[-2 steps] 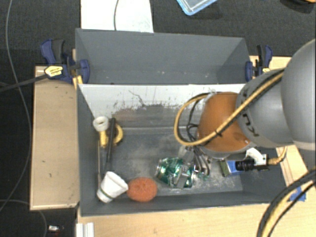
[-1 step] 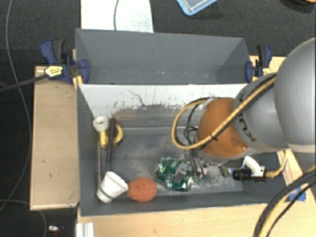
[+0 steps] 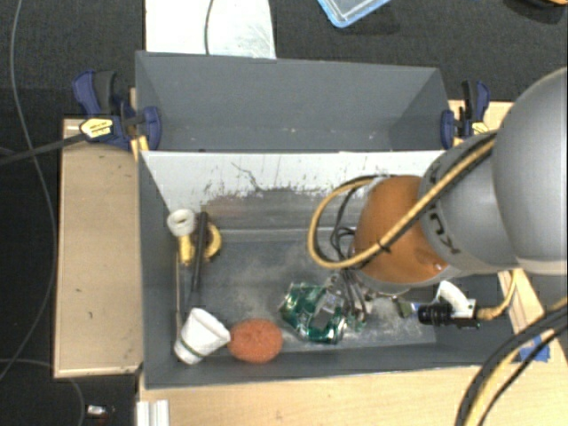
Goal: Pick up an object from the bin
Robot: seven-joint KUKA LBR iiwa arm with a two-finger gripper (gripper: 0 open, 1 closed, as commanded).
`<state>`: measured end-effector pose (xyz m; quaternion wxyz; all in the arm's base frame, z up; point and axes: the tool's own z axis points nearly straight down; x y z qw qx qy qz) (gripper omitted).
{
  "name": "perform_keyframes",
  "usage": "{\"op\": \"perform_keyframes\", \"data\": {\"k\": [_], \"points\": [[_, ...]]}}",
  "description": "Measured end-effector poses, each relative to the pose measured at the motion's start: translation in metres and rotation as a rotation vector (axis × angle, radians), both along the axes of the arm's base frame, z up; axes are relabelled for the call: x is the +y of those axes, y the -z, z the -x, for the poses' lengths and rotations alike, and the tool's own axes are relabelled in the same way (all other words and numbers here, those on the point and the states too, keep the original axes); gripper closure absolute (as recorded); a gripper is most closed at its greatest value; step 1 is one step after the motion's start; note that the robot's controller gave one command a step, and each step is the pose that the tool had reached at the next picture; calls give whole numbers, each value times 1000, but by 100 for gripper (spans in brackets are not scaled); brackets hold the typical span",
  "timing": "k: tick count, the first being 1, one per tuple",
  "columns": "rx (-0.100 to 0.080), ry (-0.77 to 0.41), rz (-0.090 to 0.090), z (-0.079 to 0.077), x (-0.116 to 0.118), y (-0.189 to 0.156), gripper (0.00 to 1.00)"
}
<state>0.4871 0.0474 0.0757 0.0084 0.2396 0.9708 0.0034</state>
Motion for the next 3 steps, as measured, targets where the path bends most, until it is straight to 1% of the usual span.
{"op": "perform_keyframes", "data": {"k": [1,2,3], "points": [[5,-33,1,2,0,-65,100],[1,-9,0,-10,-11,-111,100],[-2,-13,0,-7,-12,-103,100]]}}
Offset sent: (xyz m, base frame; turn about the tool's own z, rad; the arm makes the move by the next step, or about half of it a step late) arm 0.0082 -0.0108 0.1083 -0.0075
